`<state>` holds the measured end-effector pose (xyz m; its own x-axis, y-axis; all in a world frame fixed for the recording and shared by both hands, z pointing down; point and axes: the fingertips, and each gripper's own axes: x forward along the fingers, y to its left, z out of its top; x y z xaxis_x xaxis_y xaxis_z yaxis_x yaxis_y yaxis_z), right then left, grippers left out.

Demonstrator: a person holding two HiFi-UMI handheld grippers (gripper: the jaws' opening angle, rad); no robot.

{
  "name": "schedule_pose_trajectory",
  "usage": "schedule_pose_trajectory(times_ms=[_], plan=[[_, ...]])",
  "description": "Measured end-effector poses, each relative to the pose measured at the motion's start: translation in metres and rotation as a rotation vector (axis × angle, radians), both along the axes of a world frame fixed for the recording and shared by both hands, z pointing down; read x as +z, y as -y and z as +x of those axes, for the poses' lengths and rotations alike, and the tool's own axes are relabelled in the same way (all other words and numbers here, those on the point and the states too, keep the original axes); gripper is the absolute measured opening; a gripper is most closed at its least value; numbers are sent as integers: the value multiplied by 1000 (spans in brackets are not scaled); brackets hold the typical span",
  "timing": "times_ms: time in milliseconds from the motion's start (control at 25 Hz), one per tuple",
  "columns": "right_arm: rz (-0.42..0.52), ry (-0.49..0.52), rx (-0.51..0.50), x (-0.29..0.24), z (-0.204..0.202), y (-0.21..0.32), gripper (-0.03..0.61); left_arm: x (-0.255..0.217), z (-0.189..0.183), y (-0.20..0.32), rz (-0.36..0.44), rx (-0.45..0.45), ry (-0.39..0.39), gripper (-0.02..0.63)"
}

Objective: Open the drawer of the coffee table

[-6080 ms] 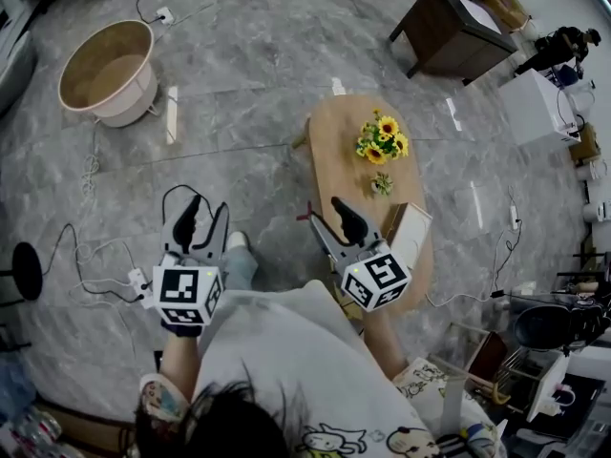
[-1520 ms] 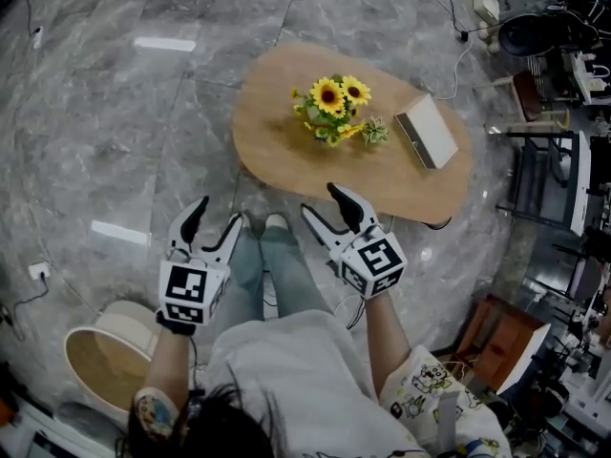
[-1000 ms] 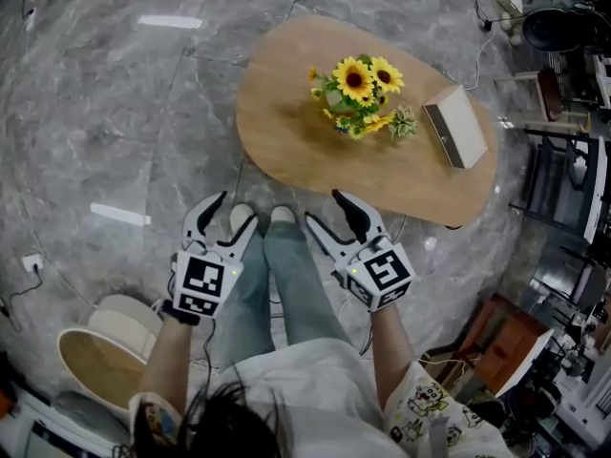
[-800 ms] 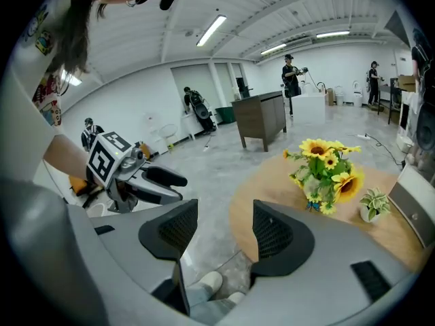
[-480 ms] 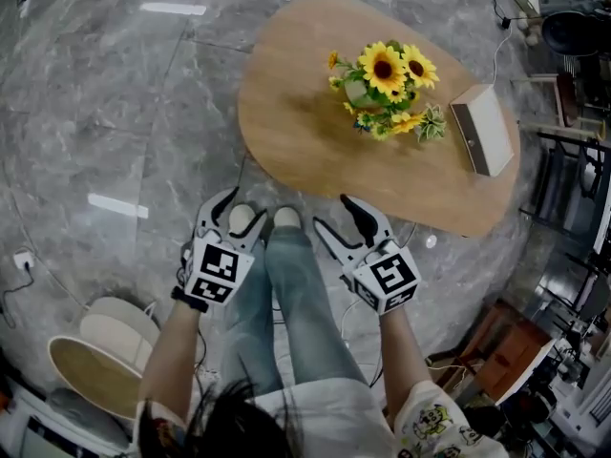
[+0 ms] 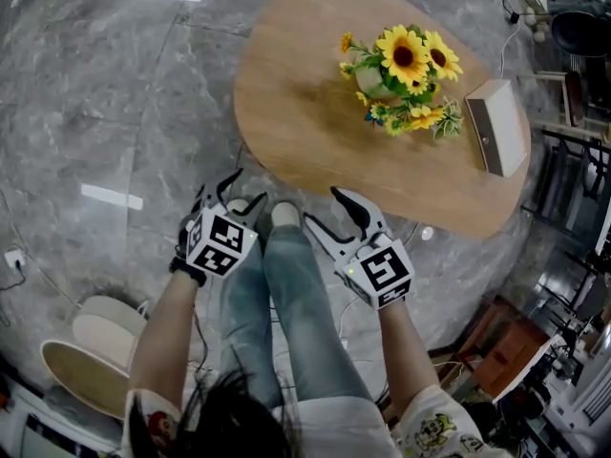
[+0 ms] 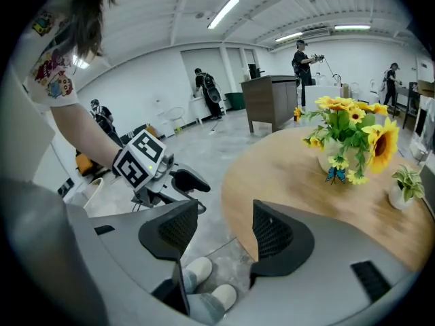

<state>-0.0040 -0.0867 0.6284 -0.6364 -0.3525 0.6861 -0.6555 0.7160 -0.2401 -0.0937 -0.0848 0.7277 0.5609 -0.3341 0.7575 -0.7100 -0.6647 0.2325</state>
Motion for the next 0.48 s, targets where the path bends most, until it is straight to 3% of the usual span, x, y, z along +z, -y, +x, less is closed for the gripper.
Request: schedule_pose_trajectory(times_ms=[480], plan=[[-40, -7, 1, 21, 2, -16, 219, 46, 26, 20, 55, 218, 54, 235]])
